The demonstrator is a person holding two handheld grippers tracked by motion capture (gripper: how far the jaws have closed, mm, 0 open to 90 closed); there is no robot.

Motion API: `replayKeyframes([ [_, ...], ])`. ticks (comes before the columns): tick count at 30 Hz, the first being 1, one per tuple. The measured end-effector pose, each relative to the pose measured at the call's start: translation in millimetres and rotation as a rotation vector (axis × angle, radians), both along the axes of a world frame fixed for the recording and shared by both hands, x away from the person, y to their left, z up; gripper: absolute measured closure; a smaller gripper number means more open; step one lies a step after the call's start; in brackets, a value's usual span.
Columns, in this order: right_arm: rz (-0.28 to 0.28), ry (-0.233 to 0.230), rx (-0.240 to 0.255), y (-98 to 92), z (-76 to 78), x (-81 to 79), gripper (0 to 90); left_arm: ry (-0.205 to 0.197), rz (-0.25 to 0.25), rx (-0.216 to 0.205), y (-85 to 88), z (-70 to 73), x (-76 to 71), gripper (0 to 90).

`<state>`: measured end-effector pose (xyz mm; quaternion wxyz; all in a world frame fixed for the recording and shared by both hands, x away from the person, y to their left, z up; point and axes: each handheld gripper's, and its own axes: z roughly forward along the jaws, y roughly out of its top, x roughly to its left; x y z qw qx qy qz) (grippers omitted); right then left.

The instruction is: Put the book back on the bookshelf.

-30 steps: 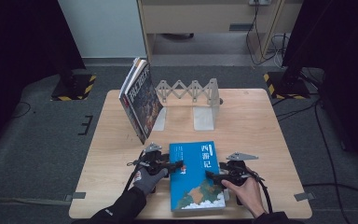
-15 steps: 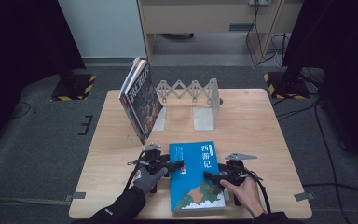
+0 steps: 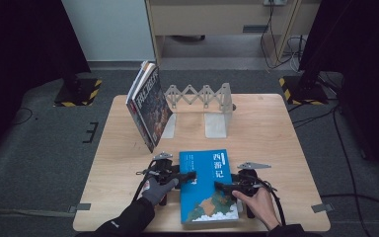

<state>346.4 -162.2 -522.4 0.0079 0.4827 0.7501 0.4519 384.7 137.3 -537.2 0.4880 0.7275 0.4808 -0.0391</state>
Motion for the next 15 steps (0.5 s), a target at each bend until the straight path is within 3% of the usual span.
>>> replayKeyframes([
  [3,0.001,0.003,-0.006,1.1,0.5,-0.2,16.2,0.042,-0.017,-0.049,-0.7,-0.6,0.4,9.5],
  [5,0.005,0.004,-0.01,1.6,0.8,-0.1,15.8,0.059,-0.036,-0.058,-1.6,-0.4,0.5,10.6],
  [12,0.013,0.002,-0.008,1.0,0.5,0.5,15.8,0.102,-0.029,-0.052,0.9,1.9,3.5,19.0],
  [15,0.019,0.002,-0.007,0.6,0.6,0.8,15.6,0.135,-0.046,-0.093,-3.1,0.7,3.9,21.7],
])
